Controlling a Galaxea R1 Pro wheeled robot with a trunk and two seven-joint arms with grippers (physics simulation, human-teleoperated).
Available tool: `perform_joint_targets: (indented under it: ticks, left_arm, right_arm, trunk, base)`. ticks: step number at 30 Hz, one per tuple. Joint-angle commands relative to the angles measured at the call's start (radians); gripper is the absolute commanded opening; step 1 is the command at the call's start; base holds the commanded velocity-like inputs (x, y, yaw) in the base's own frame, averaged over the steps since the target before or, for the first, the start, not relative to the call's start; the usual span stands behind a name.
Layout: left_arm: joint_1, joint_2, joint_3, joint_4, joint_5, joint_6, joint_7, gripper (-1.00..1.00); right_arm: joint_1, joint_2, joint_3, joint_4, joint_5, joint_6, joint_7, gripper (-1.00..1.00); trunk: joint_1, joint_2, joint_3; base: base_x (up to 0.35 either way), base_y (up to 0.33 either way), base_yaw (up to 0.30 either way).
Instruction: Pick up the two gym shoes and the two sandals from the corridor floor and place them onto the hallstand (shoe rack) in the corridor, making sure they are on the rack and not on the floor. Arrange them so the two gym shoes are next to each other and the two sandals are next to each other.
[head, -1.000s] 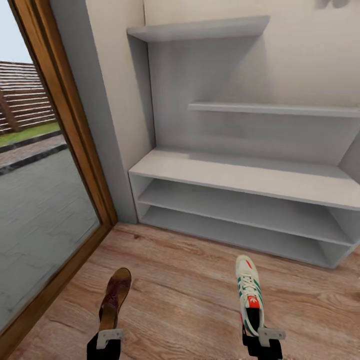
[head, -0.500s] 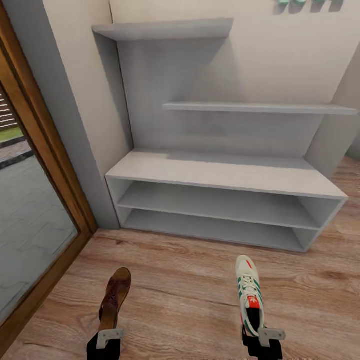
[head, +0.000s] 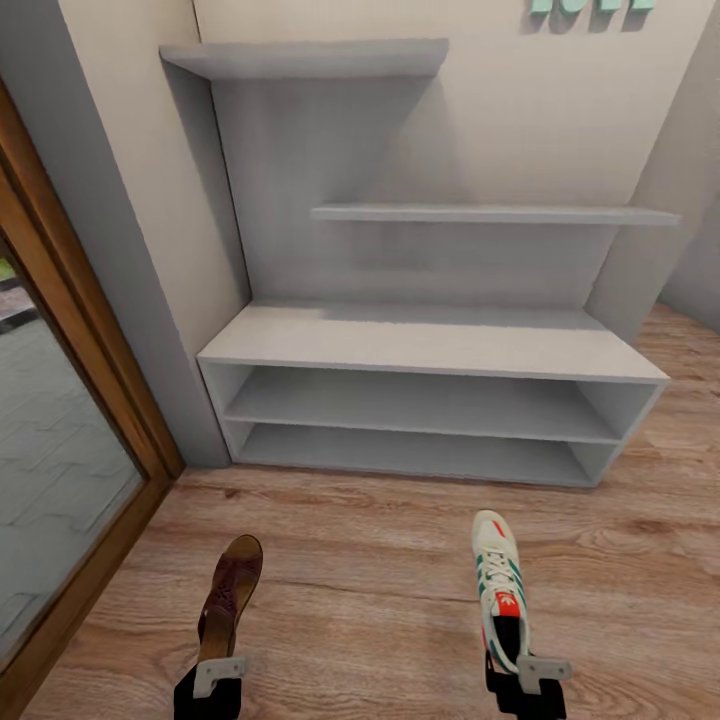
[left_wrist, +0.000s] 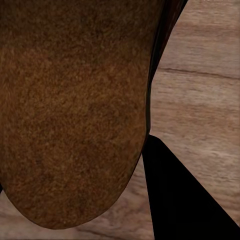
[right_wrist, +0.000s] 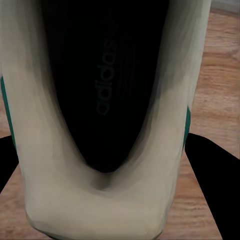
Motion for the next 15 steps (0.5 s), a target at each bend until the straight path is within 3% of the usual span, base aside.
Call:
perform_joint_targets:
  ticks: [1, 15]
  left_arm:
    - [0.000, 0.001, -0.008, 0.000, 0.001, -0.002, 0.008, -1.00]
    - [0.000, 0.001, -0.007, 0.000, 0.000, -0.002, 0.008, -1.00]
  right_arm:
    - [-0.001, -0.002, 0.008, 0.001, 0.002, 0.000, -0.009, -1.00]
    - [-0.001, -0.002, 0.009, 0.000, 0.003, -0.001, -0.009, -1.00]
  trunk:
    - [0.000, 0.000, -0.001]
    - [0.000, 0.000, -0.001]
  base:
    - [0.000, 0.013, -0.007]
    - [0.000, 0.002, -0.001]
